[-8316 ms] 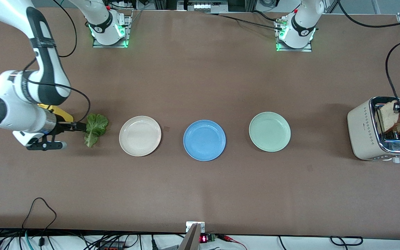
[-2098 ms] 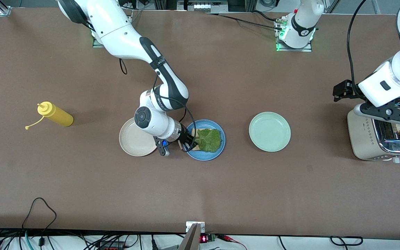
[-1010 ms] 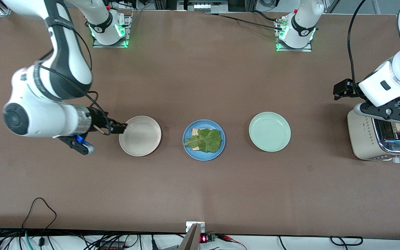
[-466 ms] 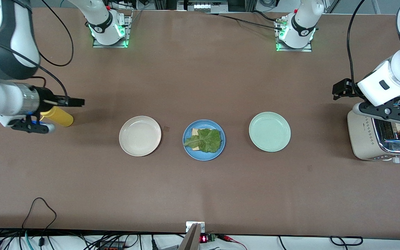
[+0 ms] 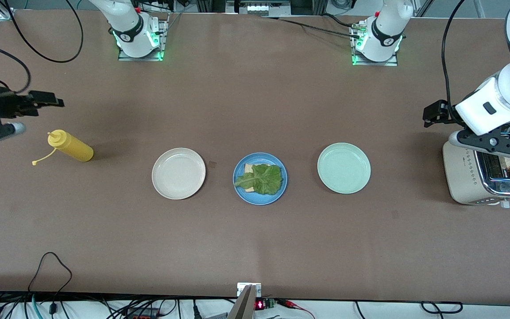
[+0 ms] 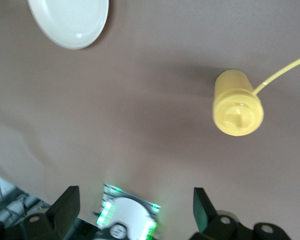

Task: Make sandwich in blue plate with both arms
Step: 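Open the right gripper and draw it back from the blue plate, then move the right gripper to the yellow mustard bottle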

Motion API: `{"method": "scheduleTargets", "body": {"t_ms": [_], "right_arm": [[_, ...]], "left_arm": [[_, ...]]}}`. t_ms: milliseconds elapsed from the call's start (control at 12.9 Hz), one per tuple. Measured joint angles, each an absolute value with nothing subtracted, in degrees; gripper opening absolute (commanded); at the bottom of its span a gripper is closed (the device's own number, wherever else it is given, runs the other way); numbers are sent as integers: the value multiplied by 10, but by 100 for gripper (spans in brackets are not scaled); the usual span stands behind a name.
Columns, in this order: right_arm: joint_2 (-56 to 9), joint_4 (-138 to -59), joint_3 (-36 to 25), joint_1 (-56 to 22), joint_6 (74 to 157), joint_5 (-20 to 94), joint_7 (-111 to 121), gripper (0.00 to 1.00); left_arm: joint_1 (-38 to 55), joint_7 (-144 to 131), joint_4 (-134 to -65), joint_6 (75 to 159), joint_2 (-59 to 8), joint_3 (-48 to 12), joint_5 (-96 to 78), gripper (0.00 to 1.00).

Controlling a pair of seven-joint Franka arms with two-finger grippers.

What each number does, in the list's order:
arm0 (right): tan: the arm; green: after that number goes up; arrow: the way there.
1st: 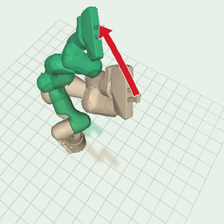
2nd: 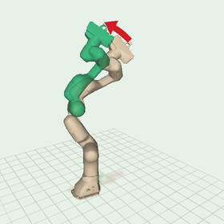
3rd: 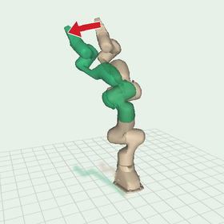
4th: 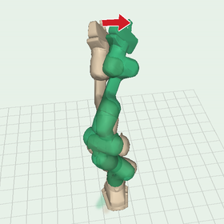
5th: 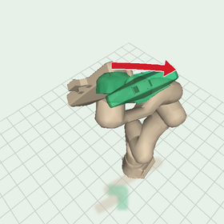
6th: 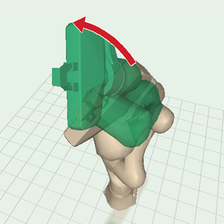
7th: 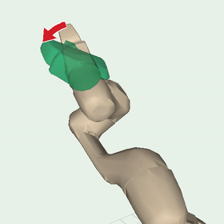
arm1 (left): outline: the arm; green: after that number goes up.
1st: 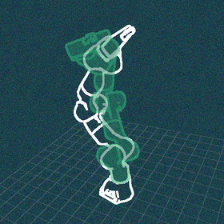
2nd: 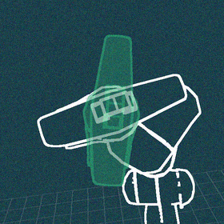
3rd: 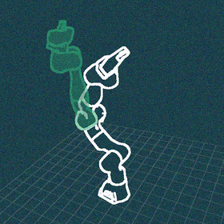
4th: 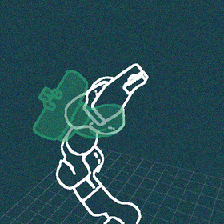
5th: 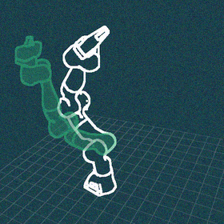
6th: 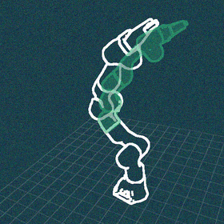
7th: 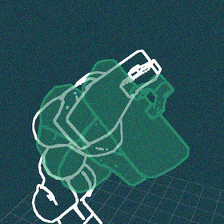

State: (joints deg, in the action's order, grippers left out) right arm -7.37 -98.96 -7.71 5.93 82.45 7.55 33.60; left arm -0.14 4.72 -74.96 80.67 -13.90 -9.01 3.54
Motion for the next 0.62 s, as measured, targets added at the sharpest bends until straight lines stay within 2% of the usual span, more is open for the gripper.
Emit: {"method": "scheduleTargets", "body": {"t_ms": [311, 622], "right_arm": [[-61, -1020, -77, 156, 865, 76, 636, 100], [-76, -1038, -77, 202, 912, 130, 845, 100]], "left_arm": [[-1, 47, -750, 806, -139, -90, 33, 100], [-1, 47, -750, 806, -139, -90, 33, 100]]}}
